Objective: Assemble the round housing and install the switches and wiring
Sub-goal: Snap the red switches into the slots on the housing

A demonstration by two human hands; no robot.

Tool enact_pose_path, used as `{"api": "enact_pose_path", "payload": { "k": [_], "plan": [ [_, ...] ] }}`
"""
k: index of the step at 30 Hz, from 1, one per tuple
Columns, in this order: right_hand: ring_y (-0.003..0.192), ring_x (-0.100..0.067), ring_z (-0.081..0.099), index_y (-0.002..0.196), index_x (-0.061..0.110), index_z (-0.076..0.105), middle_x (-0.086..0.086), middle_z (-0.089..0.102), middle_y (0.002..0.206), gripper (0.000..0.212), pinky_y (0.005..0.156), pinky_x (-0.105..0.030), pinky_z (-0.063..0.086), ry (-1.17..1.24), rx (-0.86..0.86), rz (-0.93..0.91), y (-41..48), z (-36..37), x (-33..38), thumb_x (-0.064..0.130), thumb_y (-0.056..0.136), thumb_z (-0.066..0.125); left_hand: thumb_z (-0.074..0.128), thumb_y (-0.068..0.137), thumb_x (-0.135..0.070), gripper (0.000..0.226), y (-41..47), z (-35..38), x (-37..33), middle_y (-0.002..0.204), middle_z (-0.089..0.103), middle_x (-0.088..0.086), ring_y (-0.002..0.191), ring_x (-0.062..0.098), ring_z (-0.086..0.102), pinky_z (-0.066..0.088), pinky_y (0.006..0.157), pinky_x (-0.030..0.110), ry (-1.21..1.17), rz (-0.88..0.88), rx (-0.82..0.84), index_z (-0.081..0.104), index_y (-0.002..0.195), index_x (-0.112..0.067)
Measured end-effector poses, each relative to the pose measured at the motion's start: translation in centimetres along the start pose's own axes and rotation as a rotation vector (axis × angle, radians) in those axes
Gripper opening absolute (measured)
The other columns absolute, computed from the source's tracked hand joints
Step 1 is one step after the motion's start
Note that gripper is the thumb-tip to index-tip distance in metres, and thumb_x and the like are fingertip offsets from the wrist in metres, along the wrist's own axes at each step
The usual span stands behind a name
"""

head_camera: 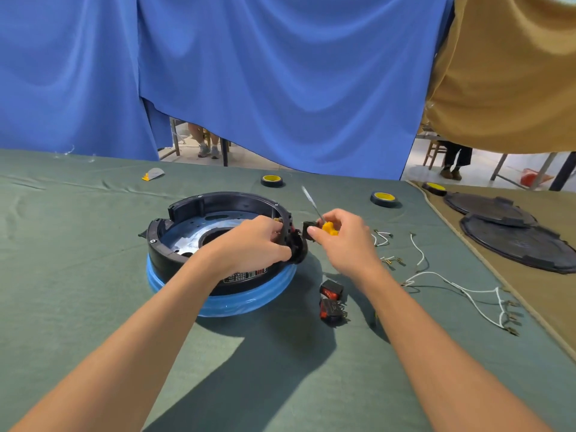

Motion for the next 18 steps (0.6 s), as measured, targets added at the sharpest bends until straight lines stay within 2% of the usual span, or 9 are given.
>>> {"api": "enact_pose_path", "payload": {
  "k": [2,3,5,6,8,11,14,16,18],
  "plan": [
    [0.049,-0.010,0.038,0.089,0.016,0.060,-0.002,0.057,0.075,0.008,0.044,-0.022,0.031,0.354,0.025,0.144,-0.3,-0.6,-1.1,0.016,0.089,0.067,0.060,0.085,-0.042,0.037,-0.1,-0.1,-0.5,0.103,0.071,0.004,0.099,0.025,0.064,0.052,0.089,0.044,0.163,0.034,-0.059,0.064,0.112,-0.017],
    [0.041,-0.008,0.031,0.089,0.014,0.058,-0.003,0.057,0.072,0.009,0.037,-0.020,0.026,0.526,0.050,0.232,-0.8,-0.4,-1.6,0.011,0.089,0.066,0.060,0.085,-0.052,0.048,-0.4,-0.3,-0.9,0.110,0.069,0.004,0.104,0.026,0.061,0.050,0.088,0.040,0.250,0.054,-0.139,0.060,0.118,-0.017],
    [0.035,-0.006,0.025,0.086,0.010,0.055,-0.005,0.061,0.065,0.012,0.032,-0.017,0.021,0.771,0.093,0.380,-1.8,0.4,-2.4,0.005,0.088,0.066,0.054,0.085,-0.067,0.069,-2.0,-1.0,-3.2,0.129,0.063,0.001,0.119,0.026,0.055,0.043,0.093,0.040,0.471,0.185,-0.454,0.054,0.133,-0.017],
    [0.034,-0.005,0.025,0.085,0.010,0.055,-0.005,0.062,0.063,0.012,0.030,-0.017,0.020,0.862,0.116,0.441,-2.3,0.8,-2.6,0.005,0.088,0.065,0.052,0.085,-0.069,0.071,-3.2,-1.0,-4.6,0.127,0.065,0.000,0.117,0.025,0.057,0.043,0.093,0.040,0.572,0.274,-0.594,0.057,0.131,-0.015],
    [0.034,-0.004,0.026,0.087,0.009,0.056,-0.005,0.060,0.063,0.009,0.030,-0.016,0.019,0.986,0.188,0.524,-3.1,1.7,-2.6,0.006,0.087,0.064,0.058,0.084,-0.064,0.063,-4.6,-0.8,-6.4,0.106,0.074,0.000,0.099,0.024,0.066,0.048,0.083,0.039,0.600,0.411,-0.759,0.068,0.118,-0.012],
    [0.035,-0.004,0.026,0.081,0.010,0.056,-0.006,0.060,0.068,0.011,0.031,-0.014,0.020,1.049,0.287,0.550,-3.9,2.4,-2.1,0.007,0.089,0.063,0.071,0.084,-0.042,0.036,-4.6,-0.9,-6.6,0.096,0.076,0.001,0.086,0.026,0.069,0.054,0.071,0.038,0.456,0.472,-0.755,0.076,0.104,-0.012],
    [0.034,-0.003,0.027,0.080,0.010,0.053,-0.007,0.062,0.067,0.014,0.030,-0.013,0.023,1.108,0.345,0.552,-4.1,2.6,-1.7,0.003,0.089,0.060,0.075,0.083,-0.029,0.021,-4.5,-1.6,-6.0,0.100,0.075,-0.002,0.088,0.019,0.070,0.058,0.074,0.038,0.229,0.475,-0.717,0.079,0.098,-0.015],
    [0.032,-0.003,0.026,0.080,0.009,0.054,-0.007,0.063,0.067,0.013,0.029,-0.012,0.023,1.176,0.417,0.569,-4.3,2.9,-1.3,0.001,0.091,0.056,0.078,0.080,-0.024,0.020,-3.8,-2.1,-5.2,0.099,0.075,-0.002,0.085,0.012,0.068,0.055,0.079,0.028,0.008,0.447,-0.635,0.079,0.098,-0.014],
    [0.031,-0.003,0.026,0.083,0.008,0.056,-0.009,0.065,0.071,0.012,0.029,-0.012,0.023,1.208,0.486,0.584,-4.6,3.2,-1.1,0.002,0.093,0.052,0.079,0.078,-0.021,0.020,-3.2,-2.4,-4.7,0.095,0.074,-0.003,0.082,0.005,0.066,0.050,0.077,0.014,-0.129,0.421,-0.567,0.079,0.096,-0.013]
  ]
}}
Point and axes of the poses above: each hand's wrist, its own y-axis towards the middle knuckle, its own z-axis out of the palm, x = y × z, the point moved 9 cm from there along y, towards the middle knuckle
